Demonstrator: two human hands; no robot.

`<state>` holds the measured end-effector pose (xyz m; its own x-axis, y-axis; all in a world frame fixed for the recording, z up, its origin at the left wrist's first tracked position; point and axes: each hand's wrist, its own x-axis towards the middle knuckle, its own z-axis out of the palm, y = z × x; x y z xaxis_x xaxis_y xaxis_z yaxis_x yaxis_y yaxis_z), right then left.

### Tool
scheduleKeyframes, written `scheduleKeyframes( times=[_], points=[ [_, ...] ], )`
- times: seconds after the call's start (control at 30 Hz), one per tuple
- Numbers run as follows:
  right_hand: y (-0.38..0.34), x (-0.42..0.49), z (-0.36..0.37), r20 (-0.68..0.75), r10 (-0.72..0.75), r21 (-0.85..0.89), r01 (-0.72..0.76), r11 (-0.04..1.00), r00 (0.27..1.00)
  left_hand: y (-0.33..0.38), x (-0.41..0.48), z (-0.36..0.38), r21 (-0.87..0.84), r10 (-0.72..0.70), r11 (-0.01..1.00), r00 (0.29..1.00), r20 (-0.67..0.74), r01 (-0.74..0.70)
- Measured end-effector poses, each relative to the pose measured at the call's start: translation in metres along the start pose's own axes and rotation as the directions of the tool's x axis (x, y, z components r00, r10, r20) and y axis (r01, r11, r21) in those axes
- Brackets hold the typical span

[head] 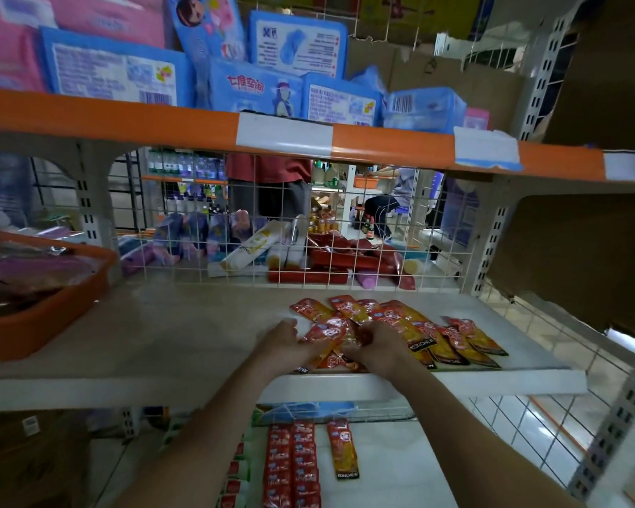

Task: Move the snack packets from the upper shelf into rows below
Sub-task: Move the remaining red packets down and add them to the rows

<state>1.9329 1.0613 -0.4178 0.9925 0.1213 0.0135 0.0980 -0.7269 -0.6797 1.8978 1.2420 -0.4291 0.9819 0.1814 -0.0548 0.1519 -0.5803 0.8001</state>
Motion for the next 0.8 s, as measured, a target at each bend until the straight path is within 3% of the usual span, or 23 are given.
scheduleKeyframes(
  times=[0.13, 0.23, 0.4, 0.6, 0.8],
  points=[
    [0.002, -0.001, -0.007, 0.067, 0.027, 0.121, -0.035, 0.992, 0.997, -0.004, 0.007, 0.003, 0.063, 0.008, 0.998, 0.999, 0.048, -0.011],
    [-0.002, -0.004, -0.016, 0.142, 0.032, 0.129, -0.050, 0.990, 0.989, -0.007, 0.005, -0.003, -0.026, 0.036, 0.999, 0.996, 0.087, -0.034],
    [-0.010, -0.003, -0.022, 0.199, 0.042, 0.184, -0.079, 0.980, 0.979, -0.010, -0.001, -0.006, -0.257, 0.107, 0.961, 0.994, 0.020, -0.098],
    [-0.017, 0.003, -0.017, 0.111, -0.033, 0.274, 0.002, 0.962, 0.993, -0.012, -0.007, -0.016, -0.540, 0.130, 0.831, 0.991, -0.043, -0.132],
    [-0.012, -0.005, -0.024, -0.007, -0.140, 0.366, 0.132, 0.921, 0.990, -0.012, -0.009, -0.015, -0.544, 0.206, 0.815, 0.977, -0.053, -0.201]
  ],
)
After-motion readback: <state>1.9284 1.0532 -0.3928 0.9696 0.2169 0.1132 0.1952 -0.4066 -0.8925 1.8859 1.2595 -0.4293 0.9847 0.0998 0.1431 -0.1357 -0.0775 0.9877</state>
